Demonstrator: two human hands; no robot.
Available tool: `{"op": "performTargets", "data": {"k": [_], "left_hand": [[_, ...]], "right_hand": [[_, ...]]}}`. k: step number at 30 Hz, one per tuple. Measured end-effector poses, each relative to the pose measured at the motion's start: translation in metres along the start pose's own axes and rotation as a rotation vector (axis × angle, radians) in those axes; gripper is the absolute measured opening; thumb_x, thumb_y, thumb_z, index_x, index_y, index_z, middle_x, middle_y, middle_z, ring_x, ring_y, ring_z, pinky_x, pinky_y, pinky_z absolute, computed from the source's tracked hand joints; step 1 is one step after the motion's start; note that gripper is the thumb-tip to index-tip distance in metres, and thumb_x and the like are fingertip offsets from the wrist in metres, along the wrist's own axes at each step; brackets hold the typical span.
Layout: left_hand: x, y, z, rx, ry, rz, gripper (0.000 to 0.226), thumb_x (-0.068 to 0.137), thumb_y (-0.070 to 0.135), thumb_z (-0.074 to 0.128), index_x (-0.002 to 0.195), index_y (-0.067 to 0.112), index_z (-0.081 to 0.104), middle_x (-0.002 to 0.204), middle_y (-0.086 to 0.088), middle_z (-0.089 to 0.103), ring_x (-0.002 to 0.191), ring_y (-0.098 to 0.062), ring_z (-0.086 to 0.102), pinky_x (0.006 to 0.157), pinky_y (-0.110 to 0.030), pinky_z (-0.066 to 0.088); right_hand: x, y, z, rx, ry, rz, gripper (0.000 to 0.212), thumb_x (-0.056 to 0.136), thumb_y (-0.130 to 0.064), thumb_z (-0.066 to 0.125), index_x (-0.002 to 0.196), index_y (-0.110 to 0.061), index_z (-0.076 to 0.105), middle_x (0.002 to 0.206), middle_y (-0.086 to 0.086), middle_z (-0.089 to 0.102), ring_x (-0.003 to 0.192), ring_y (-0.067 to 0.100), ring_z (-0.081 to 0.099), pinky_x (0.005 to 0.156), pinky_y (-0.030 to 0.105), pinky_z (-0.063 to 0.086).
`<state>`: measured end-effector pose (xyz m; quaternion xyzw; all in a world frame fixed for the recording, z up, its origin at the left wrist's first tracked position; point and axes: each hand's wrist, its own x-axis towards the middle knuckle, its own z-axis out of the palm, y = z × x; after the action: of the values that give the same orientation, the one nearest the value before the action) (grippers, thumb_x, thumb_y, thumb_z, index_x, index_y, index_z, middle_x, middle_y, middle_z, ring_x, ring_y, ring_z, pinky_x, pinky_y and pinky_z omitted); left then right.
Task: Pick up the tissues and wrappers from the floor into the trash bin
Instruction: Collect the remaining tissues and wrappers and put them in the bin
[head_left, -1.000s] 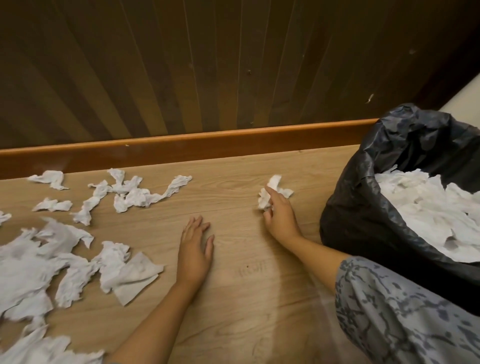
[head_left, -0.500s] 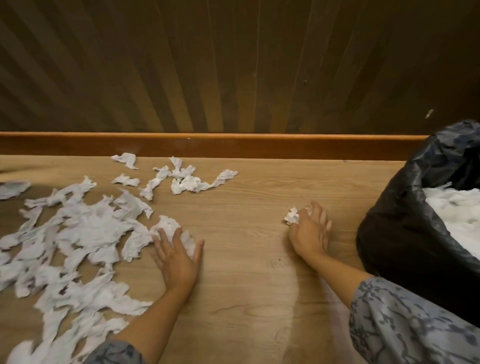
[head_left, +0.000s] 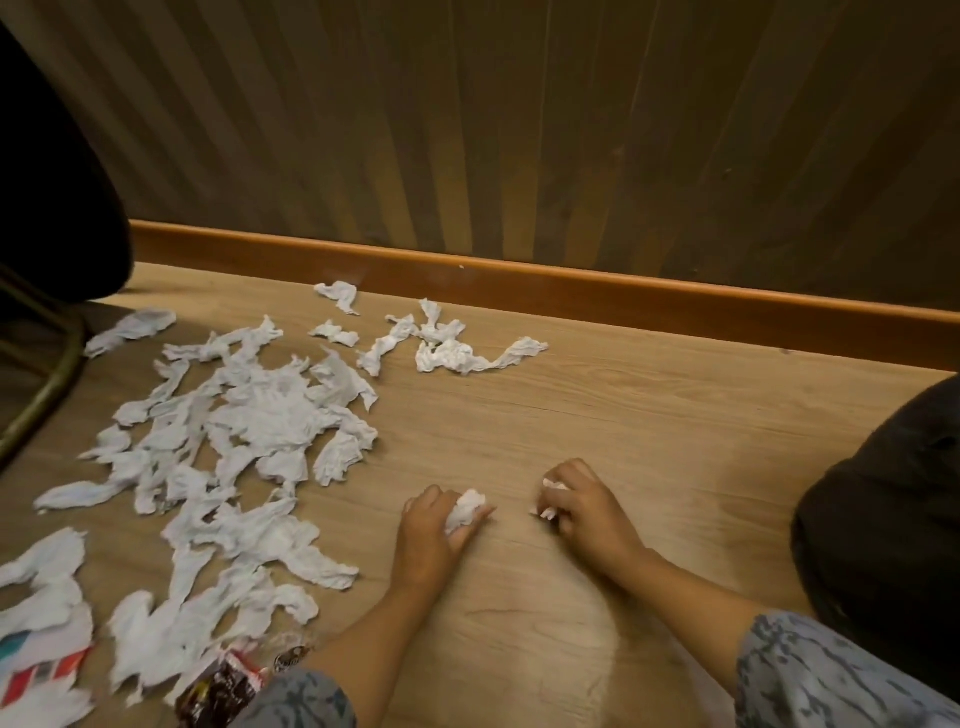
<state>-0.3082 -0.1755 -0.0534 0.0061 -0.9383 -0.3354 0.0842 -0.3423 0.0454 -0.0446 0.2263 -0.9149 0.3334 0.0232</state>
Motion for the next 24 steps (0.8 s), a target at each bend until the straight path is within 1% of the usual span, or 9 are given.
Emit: {"op": "performTargets", "data": {"k": [2, 5, 9, 12, 14, 17, 19, 21, 24], "left_hand": [[0.018, 0.006, -0.006, -0.078, 0.117, -0.146, 0.041, 0.078, 0.052, 0.069, 0.066, 0.014, 0.062, 0.07, 0.002, 0.05, 0.063, -0.014, 0.05, 0.061, -0.026, 0.04], [0.05, 0.002, -0.01, -0.12, 0.246, -0.297, 0.031, 0.079, 0.032, 0.076, 0.068, 0.005, 0.064, 0.079, -0.003, 0.05, 0.07, -0.016, 0.049, 0.068, -0.027, 0.044], [0.078, -0.007, -0.006, -0.201, 0.278, -0.369, 0.019, 0.075, 0.008, 0.076, 0.086, 0.006, 0.061, 0.099, -0.003, 0.051, 0.086, -0.008, 0.043, 0.077, -0.001, 0.031], [0.091, -0.012, 0.004, -0.241, 0.251, -0.312, 0.041, 0.071, -0.008, 0.065, 0.107, 0.01, 0.057, 0.112, -0.002, 0.052, 0.1, -0.012, 0.049, 0.087, -0.007, 0.036], [0.097, -0.015, 0.011, -0.227, 0.23, -0.264, 0.053, 0.071, -0.01, 0.061, 0.119, 0.011, 0.054, 0.126, -0.003, 0.049, 0.117, -0.015, 0.046, 0.101, -0.014, 0.034], [0.107, -0.017, 0.019, -0.182, 0.206, -0.275, 0.063, 0.073, -0.01, 0.058, 0.128, 0.017, 0.048, 0.149, -0.003, 0.031, 0.141, -0.017, 0.024, 0.113, -0.026, 0.025], [0.121, -0.018, 0.018, -0.109, 0.188, -0.242, 0.067, 0.073, -0.008, 0.059, 0.133, 0.019, 0.043, 0.158, -0.007, 0.014, 0.148, -0.021, -0.001, 0.119, -0.037, 0.013], [0.143, -0.026, 0.015, 0.034, 0.184, -0.221, 0.071, 0.074, -0.003, 0.062, 0.138, 0.019, 0.038, 0.16, -0.012, 0.002, 0.146, -0.026, -0.018, 0.119, -0.045, 0.0], [0.179, -0.04, 0.009, 0.163, 0.156, -0.334, 0.077, 0.079, 0.003, 0.065, 0.144, 0.019, 0.028, 0.16, -0.014, -0.011, 0.145, -0.031, -0.021, 0.118, -0.049, -0.006]], "right_hand": [[0.023, -0.008, 0.003, 0.06, 0.024, 0.001, 0.019, 0.079, -0.019, 0.045, 0.073, -0.013, 0.063, 0.087, 0.003, 0.056, 0.085, 0.021, 0.049, 0.069, 0.031, 0.041], [0.063, -0.017, 0.007, 0.155, 0.129, 0.148, 0.015, 0.079, -0.025, 0.044, 0.077, -0.013, 0.053, 0.088, 0.001, 0.048, 0.085, 0.017, 0.044, 0.073, 0.03, 0.036], [0.117, -0.012, 0.015, 0.228, 0.314, 0.385, 0.022, 0.084, -0.026, 0.069, 0.084, -0.008, 0.056, 0.108, 0.004, 0.047, 0.103, 0.017, 0.047, 0.086, 0.023, 0.036], [0.148, -0.006, 0.027, 0.205, 0.33, 0.423, 0.013, 0.089, -0.008, 0.061, 0.082, -0.008, 0.051, 0.14, 0.015, 0.04, 0.135, 0.025, 0.035, 0.104, 0.022, 0.025], [0.163, -0.003, 0.034, 0.195, 0.351, 0.444, 0.017, 0.089, 0.005, 0.05, 0.094, -0.012, 0.05, 0.153, 0.015, 0.026, 0.145, 0.026, 0.02, 0.111, 0.024, 0.019], [0.186, 0.002, 0.044, 0.051, 0.267, 0.461, 0.05, 0.088, 0.006, 0.044, 0.131, -0.02, 0.046, 0.162, 0.008, 0.007, 0.149, 0.028, 0.0, 0.119, 0.052, 0.005], [0.199, 0.004, 0.052, -0.081, 0.082, 0.445, 0.054, 0.097, -0.021, 0.045, 0.147, -0.035, 0.03, 0.162, 0.002, -0.012, 0.146, 0.034, -0.018, 0.108, 0.068, -0.014], [0.208, 0.004, 0.061, -0.197, -0.075, 0.432, 0.063, 0.091, -0.07, 0.03, 0.149, -0.051, 0.01, 0.159, 0.001, -0.024, 0.141, 0.039, -0.03, 0.096, 0.069, -0.027], [0.214, 0.005, 0.072, -0.359, -0.14, 0.418, 0.083, 0.075, -0.09, 0.012, 0.147, -0.053, -0.004, 0.159, 0.004, -0.025, 0.139, 0.043, -0.031, 0.096, 0.073, -0.025]]}}
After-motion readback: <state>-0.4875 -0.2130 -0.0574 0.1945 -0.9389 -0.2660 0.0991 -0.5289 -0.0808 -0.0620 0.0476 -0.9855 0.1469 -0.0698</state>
